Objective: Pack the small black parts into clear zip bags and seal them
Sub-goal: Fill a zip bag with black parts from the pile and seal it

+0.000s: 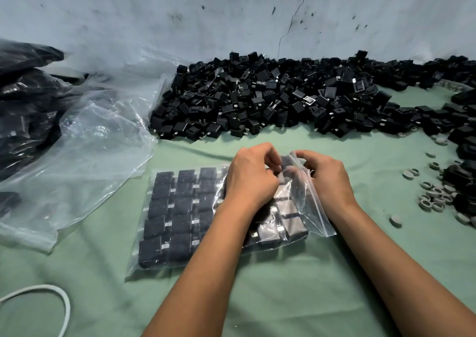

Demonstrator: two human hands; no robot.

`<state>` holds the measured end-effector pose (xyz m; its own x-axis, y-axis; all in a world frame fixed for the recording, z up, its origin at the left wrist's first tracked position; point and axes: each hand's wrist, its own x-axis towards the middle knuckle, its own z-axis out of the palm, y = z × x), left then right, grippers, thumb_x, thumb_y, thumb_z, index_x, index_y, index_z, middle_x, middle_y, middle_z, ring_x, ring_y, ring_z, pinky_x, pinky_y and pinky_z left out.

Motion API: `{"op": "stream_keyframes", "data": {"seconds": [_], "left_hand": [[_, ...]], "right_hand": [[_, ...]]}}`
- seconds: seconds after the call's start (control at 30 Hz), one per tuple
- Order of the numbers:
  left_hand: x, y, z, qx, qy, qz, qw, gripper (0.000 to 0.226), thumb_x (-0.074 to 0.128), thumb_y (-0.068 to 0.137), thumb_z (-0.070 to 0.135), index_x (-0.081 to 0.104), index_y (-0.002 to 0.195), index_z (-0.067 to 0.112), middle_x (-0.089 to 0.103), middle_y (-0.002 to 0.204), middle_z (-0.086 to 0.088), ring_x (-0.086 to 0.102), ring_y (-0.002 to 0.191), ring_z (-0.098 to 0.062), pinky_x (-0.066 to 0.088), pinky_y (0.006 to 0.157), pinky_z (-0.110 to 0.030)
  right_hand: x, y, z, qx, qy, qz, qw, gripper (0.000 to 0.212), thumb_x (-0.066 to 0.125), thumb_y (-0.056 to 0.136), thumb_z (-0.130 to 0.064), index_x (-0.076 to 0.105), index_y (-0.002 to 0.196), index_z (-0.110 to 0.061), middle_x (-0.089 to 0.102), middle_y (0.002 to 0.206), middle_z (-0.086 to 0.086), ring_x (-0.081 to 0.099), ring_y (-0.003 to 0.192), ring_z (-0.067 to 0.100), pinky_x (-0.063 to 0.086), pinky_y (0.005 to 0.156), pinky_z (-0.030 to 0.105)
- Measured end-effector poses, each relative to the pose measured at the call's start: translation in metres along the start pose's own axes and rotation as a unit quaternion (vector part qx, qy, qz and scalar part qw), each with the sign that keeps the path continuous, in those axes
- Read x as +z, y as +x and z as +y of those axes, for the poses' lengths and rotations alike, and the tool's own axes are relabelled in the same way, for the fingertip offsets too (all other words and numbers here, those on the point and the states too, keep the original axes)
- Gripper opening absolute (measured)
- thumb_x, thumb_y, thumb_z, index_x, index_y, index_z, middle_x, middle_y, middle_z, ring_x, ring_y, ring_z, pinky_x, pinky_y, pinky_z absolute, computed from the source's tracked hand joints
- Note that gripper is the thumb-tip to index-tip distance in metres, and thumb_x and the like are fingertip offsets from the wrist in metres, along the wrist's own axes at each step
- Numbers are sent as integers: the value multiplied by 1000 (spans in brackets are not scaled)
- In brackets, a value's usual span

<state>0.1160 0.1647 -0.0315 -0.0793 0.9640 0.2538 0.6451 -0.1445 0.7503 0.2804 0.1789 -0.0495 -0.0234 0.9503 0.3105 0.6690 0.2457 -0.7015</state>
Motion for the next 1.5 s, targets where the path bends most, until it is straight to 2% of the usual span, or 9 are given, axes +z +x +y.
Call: {"op": "stream_keyframes", "data": {"seconds": [0.17, 0.37, 0.5, 0.7, 0.83, 0.97, 1.27, 1.4, 1.5], "left_hand": [[-2, -3, 3, -2, -81, 5, 997, 43, 51, 65, -12, 68, 76, 26, 73, 74, 11, 69, 72, -3, 53, 61, -25], [-5, 3, -3, -56, -88, 115, 988, 45, 46, 71, -14, 69, 87, 22, 69, 92, 8, 63, 91, -8, 49, 71, -24], [-7, 3, -2, -91, -138, 161, 973, 42, 47, 75, -14, 68, 86, 20, 69, 89, 9, 62, 85, -2, 43, 62, -8], [-9, 3, -2, -93, -161, 181, 966, 40, 47, 75, -14, 68, 85, 18, 69, 85, 6, 63, 80, -4, 47, 61, -8], [-9, 3, -2, -97, -159, 186, 965, 41, 47, 74, -14, 68, 83, 20, 69, 85, 7, 62, 80, -3, 47, 59, -8], [-9, 3, -1, -109, -162, 190, 962, 42, 46, 73, -13, 67, 82, 23, 67, 86, 8, 61, 80, -3, 45, 56, -8], [-10, 2, 0, -113, -149, 178, 966, 41, 47, 74, -13, 66, 83, 23, 66, 87, 9, 60, 79, -2, 46, 55, -8], [-10, 1, 1, -114, -143, 177, 967, 40, 47, 75, -12, 66, 84, 22, 67, 87, 7, 60, 78, -2, 46, 56, -8], [-10, 0, 2, -117, -142, 172, 968, 40, 47, 75, -13, 67, 85, 21, 66, 88, 8, 60, 78, -1, 46, 57, -8]], "right_hand": [[2, 2, 5, 5, 37, -7, 999, 32, 79, 88, -43, 76, 118, -34, 74, 84, 3, 69, 79, 27, 58, 71, 42], [4, 1, 9, -2, 92, -21, 996, 24, 76, 91, -43, 77, 115, -39, 79, 95, 0, 74, 90, 22, 60, 78, 45], [3, -2, 6, 3, 71, -12, 997, 7, 75, 92, -42, 81, 94, -39, 76, 75, -12, 72, 69, 9, 59, 60, 34], [1, -2, 2, -8, 60, -34, 998, 15, 69, 94, -50, 80, 102, -43, 78, 87, -17, 70, 74, 2, 53, 61, 24], [-1, -5, -6, -8, 96, -74, 993, 19, 62, 83, -61, 70, 100, -65, 77, 93, -23, 72, 90, 4, 61, 81, 39], [1, -5, -8, 9, 90, -67, 994, 27, 62, 95, -46, 67, 86, -72, 76, 84, -21, 73, 82, 15, 62, 78, 50], [1, -6, -6, 17, 76, -54, 995, 26, 64, 98, -33, 74, 93, -56, 77, 88, -13, 73, 83, 13, 62, 78, 49], [-1, -7, -4, -14, 61, -59, 996, 34, 65, 97, -23, 71, 119, -50, 77, 106, -13, 70, 96, 7, 60, 80, 39], [-2, -7, -6, -10, 71, -67, 995, 31, 60, 95, -32, 71, 116, -52, 75, 94, -18, 70, 95, 5, 57, 76, 34]]}}
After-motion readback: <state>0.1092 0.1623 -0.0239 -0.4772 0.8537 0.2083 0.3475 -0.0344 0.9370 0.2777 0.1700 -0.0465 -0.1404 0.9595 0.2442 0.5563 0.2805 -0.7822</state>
